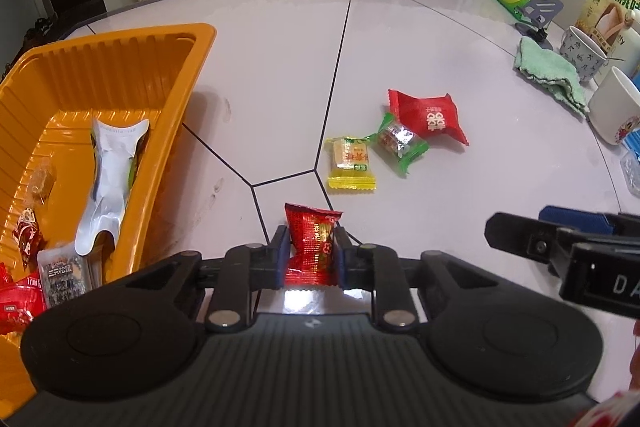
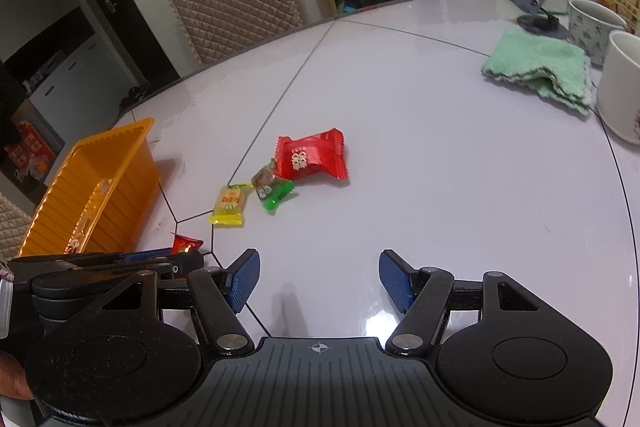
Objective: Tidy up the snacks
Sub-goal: 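Close the left gripper on the red wrapped candy, then grasp the green wrapped candy with right while left holds the red candy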
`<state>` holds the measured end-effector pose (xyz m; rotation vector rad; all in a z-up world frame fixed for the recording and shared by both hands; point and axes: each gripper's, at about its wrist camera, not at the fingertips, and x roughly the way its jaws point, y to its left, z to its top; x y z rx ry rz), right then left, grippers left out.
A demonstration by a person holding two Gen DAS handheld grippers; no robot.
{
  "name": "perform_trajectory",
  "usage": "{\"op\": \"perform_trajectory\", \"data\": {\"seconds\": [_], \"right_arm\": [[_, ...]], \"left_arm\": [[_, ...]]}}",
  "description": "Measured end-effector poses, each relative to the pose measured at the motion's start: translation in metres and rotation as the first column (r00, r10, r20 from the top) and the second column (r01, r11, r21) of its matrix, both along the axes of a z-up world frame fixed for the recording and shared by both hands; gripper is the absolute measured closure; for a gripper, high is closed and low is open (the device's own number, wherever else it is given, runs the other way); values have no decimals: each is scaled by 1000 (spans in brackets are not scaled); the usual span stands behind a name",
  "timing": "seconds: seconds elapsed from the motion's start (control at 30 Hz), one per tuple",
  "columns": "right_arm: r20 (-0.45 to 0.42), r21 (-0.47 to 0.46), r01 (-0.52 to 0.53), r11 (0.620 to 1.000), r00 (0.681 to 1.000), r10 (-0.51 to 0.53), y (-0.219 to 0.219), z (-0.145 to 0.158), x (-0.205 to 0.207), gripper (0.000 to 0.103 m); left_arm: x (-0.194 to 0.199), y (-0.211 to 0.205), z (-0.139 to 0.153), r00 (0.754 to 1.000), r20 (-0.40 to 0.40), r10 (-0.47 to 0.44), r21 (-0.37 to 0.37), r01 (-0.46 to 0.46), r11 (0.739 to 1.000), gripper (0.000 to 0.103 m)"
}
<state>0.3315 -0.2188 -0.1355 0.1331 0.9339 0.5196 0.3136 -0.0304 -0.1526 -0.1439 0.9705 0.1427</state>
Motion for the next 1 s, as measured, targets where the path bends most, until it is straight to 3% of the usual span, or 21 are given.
{"op": "perform_trajectory", "data": {"seconds": [0.3, 0.37, 0.43, 0.6, 0.7, 1.0], "right_arm": [[89, -23, -109, 994, 990, 111, 23, 5, 14, 37], [106, -24, -138, 990, 984, 140, 30, 5, 18, 42], [108, -37, -171, 985, 979, 174, 39, 5, 24, 57], [140, -60, -203, 977, 968, 210, 56, 5, 37, 61], [147, -75, -234, 969, 959, 243, 67, 2, 43, 71], [174, -197, -297, 934, 927, 331, 95, -20, 51, 74]], "left_arm": [[-1, 6, 13, 999, 33, 4, 3, -5, 1000, 84], [1, 8, 16, 999, 34, 4, 6, -4, 1000, 84], [4, 9, 18, 1000, 26, 5, 7, -6, 1000, 84], [10, 12, 18, 1000, 19, 3, 13, -3, 1000, 84], [13, 14, 18, 1000, 20, 6, 10, -7, 1000, 84], [17, 19, 17, 1000, 23, 11, 1, -11, 1000, 84]]}}
